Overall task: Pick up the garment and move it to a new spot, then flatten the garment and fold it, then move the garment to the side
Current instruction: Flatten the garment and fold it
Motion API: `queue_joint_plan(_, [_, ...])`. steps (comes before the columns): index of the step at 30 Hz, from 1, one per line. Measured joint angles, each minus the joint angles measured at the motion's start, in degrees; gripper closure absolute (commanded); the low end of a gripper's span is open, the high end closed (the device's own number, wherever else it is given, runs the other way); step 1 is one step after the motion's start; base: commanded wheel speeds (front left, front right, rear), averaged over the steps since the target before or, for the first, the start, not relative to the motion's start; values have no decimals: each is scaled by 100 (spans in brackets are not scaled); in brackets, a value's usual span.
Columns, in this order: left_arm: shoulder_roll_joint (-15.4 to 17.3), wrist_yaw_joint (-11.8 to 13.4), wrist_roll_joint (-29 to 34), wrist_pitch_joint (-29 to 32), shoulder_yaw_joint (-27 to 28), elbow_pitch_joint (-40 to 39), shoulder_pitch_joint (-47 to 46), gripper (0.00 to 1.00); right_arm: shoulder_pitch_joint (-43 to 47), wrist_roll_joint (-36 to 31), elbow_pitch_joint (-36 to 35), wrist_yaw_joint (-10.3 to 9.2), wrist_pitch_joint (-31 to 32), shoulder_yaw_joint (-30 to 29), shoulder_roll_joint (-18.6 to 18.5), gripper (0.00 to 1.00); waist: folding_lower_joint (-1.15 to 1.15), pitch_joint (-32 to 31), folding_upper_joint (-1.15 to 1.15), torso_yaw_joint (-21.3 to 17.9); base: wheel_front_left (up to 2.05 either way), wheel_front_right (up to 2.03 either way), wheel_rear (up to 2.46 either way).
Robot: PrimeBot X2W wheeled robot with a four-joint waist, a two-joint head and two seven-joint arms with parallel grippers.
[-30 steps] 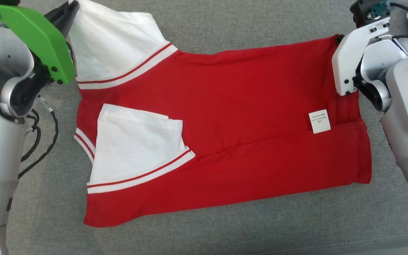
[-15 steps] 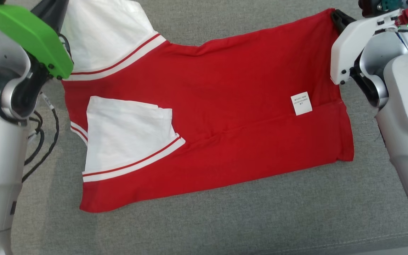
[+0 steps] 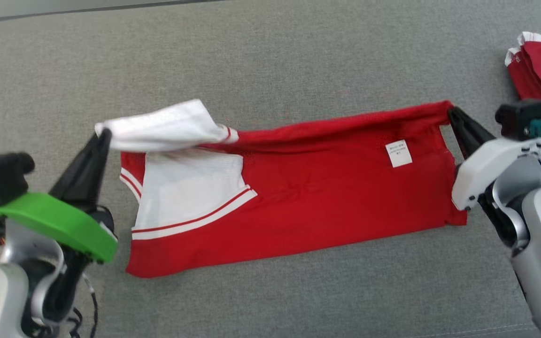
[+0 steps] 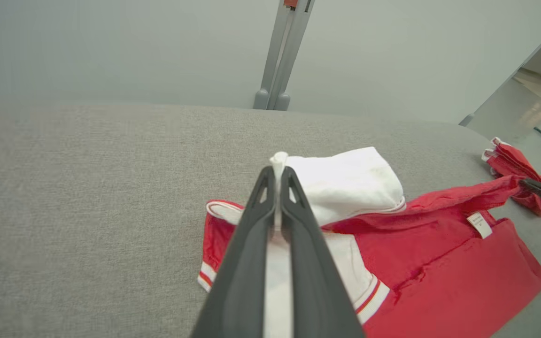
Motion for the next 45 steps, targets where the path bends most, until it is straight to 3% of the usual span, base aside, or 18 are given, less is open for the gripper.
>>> queue_joint_plan(8, [-358,254,-127,-252,-196,-368,1267,100,1124,-12,-804,0,154,-661,305,100,0,-200,0,211,0,0,0])
queue_joint_plan(27, [-659,122,-267,-598,-446,792,1628,100,1616,-260,-968,0,243,-1004,710,100,0,-373,0,176,0,0,0])
queue_joint_plan(28, [-672,108,-267,-604,-459,795,1646,91,1635,-261,-961,0,243,-1011,723,100,0,-380,0,176,0,0,0])
queue_joint_plan(29, [-694,101,-267,-650,-469,795,1667,48,1642,-263,-955,0,230,-1022,739,94,0,-391,0,177,0,0,0])
queue_joint_plan(30, [-708,101,-257,-699,-471,794,1683,0,1643,-265,-948,0,213,-1033,749,61,0,-402,0,180,0,0,0])
queue_joint_plan(32, [-712,112,-219,-789,-464,759,1700,0,1662,-265,-934,0,174,-1060,777,0,0,-424,0,188,0,0,0])
queue_joint_plan(45, [-766,476,389,-1473,-352,24,1763,0,2045,-255,-1115,-1,8,-1617,1061,0,0,-643,0,304,0,0,0])
